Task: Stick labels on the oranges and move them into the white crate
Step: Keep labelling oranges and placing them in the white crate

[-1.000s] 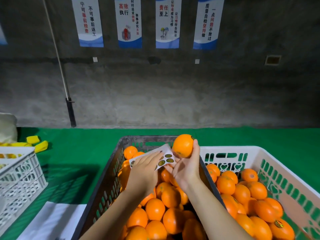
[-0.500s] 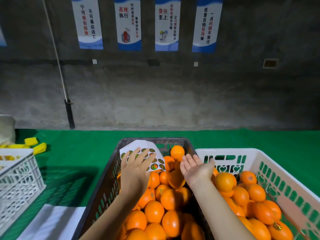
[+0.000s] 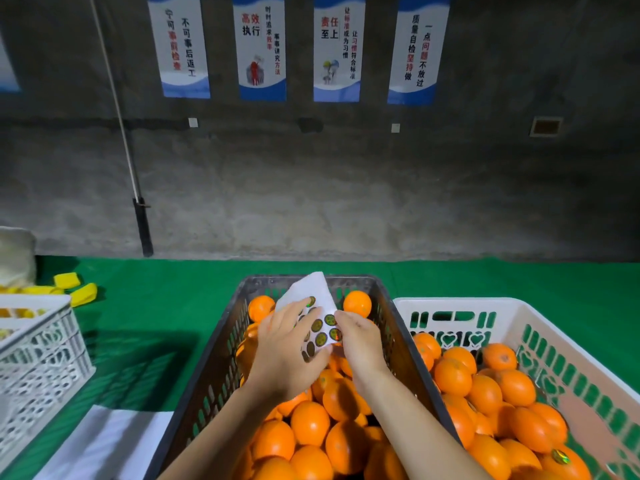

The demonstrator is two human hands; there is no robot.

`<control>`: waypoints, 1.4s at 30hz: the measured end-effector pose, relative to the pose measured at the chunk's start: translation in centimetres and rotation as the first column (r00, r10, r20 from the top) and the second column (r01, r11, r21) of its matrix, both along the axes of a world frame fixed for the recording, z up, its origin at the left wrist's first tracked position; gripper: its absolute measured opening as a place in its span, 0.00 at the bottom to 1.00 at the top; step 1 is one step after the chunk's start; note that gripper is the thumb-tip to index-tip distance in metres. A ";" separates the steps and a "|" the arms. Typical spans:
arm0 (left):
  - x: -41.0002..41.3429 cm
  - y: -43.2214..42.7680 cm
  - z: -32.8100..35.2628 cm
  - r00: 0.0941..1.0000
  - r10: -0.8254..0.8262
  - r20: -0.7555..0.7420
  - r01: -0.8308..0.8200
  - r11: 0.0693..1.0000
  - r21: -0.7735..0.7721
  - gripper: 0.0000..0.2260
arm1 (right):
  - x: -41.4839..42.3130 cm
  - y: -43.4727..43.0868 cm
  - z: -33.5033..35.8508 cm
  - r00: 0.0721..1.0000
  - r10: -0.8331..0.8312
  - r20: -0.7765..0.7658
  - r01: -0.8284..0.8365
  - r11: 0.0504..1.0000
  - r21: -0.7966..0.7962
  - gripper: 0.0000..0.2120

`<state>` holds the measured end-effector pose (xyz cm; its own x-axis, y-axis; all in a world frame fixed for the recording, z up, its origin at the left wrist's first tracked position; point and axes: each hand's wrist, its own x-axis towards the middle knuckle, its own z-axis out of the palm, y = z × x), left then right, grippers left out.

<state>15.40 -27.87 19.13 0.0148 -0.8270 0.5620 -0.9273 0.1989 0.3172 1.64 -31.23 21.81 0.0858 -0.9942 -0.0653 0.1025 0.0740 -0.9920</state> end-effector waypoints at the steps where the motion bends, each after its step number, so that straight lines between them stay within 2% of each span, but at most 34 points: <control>1: -0.3 -0.2 0.0 0.992 -0.031 -0.121 0.041 0.996 0.082 0.29 | -0.1 0.0 0.0 0.999 -0.035 -0.023 0.035 0.999 -0.026 0.15; 2: -0.5 -0.4 0.0 0.969 -0.044 -0.244 0.075 0.990 0.119 0.28 | -0.2 -0.1 0.0 0.997 -0.065 -0.039 0.062 0.997 -0.051 0.15; 4: -0.7 -0.7 0.1 0.910 -0.031 -0.414 0.065 0.996 0.067 0.22 | -0.6 -0.2 0.0 0.998 -0.051 -0.022 0.050 0.998 -0.033 0.13; 6: -0.5 -0.7 0.4 0.882 -0.005 -0.471 0.012 1.000 0.011 0.18 | -0.8 -0.2 0.0 1.000 0.012 -0.002 -0.012 1.000 0.015 0.11; 11: -0.3 -0.4 0.4 0.932 -0.024 -0.362 0.027 1.000 0.004 0.18 | -0.8 -0.5 -0.1 0.991 0.111 0.069 -0.114 0.992 0.051 0.11; 16: -0.4 -0.1 0.4 0.974 -0.048 -0.222 0.032 0.996 -0.079 0.15 | -0.7 -0.7 -0.4 0.965 0.180 0.190 -0.203 0.973 0.109 0.13; 23: -0.4 0.0 0.5 0.991 0.003 -0.132 -0.023 0.988 -0.151 0.13 | -0.3 -0.8 -0.5 0.965 0.180 0.191 -0.205 0.971 0.120 0.10; 29: -0.1 -0.3 0.4 0.982 0.003 -0.189 -0.044 0.977 -0.209 0.09 | -0.2 -0.7 -0.7 0.977 0.180 0.114 -0.176 0.984 -0.042 0.08; 32: -0.1 -0.5 0.5 0.976 -0.014 -0.216 -0.034 0.975 -0.219 0.06 | -0.2 -0.8 -0.7 0.978 0.184 0.097 -0.178 0.982 -0.069 0.09; 36: 0.0 -0.5 0.7 0.965 -0.030 -0.260 -0.016 0.985 -0.173 0.05 | -0.2 -0.6 -0.9 0.984 0.177 -0.001 -0.176 0.976 -0.127 0.09; 42: -0.1 -0.6 0.7 0.871 -0.074 -0.486 0.045 0.996 -0.071 0.06 | -0.2 -0.7 -0.8 0.980 0.177 -0.092 -0.193 0.957 -0.215 0.08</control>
